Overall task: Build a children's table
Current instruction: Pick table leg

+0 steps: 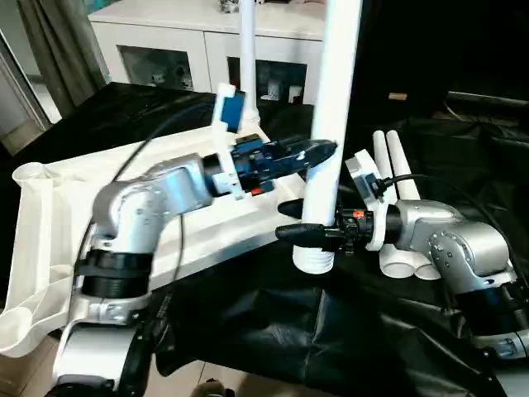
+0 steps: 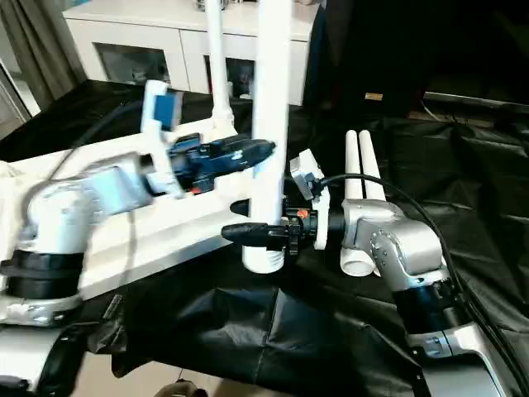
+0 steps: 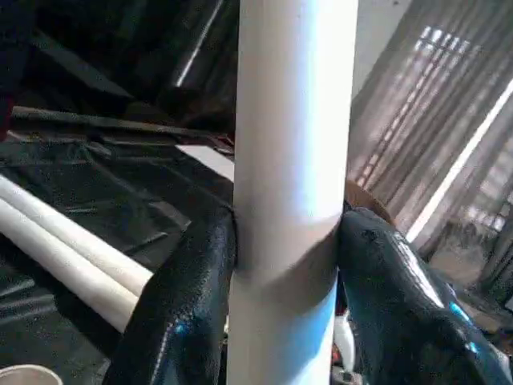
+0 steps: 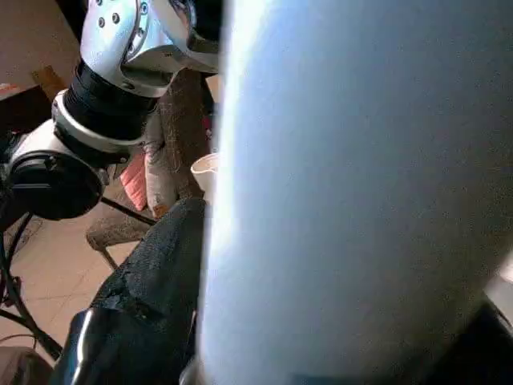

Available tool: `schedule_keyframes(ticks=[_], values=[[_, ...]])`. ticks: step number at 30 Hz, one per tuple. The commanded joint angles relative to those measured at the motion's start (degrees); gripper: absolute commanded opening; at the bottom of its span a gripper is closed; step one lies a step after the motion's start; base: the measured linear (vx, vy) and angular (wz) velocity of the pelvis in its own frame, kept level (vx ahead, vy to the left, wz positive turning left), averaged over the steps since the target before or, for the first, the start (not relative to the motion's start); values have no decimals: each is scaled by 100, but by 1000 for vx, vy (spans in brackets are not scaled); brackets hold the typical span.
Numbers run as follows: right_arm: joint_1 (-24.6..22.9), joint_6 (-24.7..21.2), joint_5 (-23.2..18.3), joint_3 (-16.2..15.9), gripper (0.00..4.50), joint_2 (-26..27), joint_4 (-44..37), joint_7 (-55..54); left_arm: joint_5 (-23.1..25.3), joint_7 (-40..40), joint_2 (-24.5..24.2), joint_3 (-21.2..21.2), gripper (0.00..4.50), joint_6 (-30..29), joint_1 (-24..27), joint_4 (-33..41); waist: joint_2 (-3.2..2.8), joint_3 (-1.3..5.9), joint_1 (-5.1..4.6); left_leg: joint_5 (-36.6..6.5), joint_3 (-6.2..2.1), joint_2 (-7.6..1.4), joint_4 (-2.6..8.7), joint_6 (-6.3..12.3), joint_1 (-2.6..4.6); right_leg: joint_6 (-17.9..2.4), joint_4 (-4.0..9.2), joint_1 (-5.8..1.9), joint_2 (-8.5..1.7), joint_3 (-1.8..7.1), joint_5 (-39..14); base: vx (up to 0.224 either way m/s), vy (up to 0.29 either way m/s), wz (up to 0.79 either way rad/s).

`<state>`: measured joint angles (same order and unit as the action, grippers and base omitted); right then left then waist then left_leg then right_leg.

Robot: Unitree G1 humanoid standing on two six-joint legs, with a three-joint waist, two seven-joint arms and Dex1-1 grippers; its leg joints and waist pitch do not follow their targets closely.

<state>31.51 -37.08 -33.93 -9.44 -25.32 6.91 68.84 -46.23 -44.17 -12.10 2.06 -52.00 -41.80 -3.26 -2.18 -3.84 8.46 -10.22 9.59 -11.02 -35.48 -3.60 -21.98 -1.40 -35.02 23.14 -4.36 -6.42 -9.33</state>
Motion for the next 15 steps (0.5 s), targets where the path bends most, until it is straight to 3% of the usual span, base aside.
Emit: schedule_keyframes(ticks=[1, 6, 15], values=[[106, 58, 63, -32, 302, 25, -12, -3, 69, 11, 12, -48, 182, 109, -184, -19, -18, 486, 15, -1164, -97, -205, 406, 96, 77, -712, 492, -329, -428, 301, -1977, 0, 0, 0], [122, 13, 73, 11, 302, 21, -1, 8, 157, 1, 35, -50, 182, 210, -223, -129, -37, 493, -4, -1192, -99, -208, 407, 96, 81, -769, 486, -330, -416, 297, -1838, 0, 0, 0], [114, 26, 155, -21, 228, -22, 60, 33, 227, 16, 28, -20, 182, 277, -243, -177, -13, 486, -3, -1211, -94, -212, 407, 105, 87, -813, 486, -335, -429, 300, -1901, 0, 0, 0]])
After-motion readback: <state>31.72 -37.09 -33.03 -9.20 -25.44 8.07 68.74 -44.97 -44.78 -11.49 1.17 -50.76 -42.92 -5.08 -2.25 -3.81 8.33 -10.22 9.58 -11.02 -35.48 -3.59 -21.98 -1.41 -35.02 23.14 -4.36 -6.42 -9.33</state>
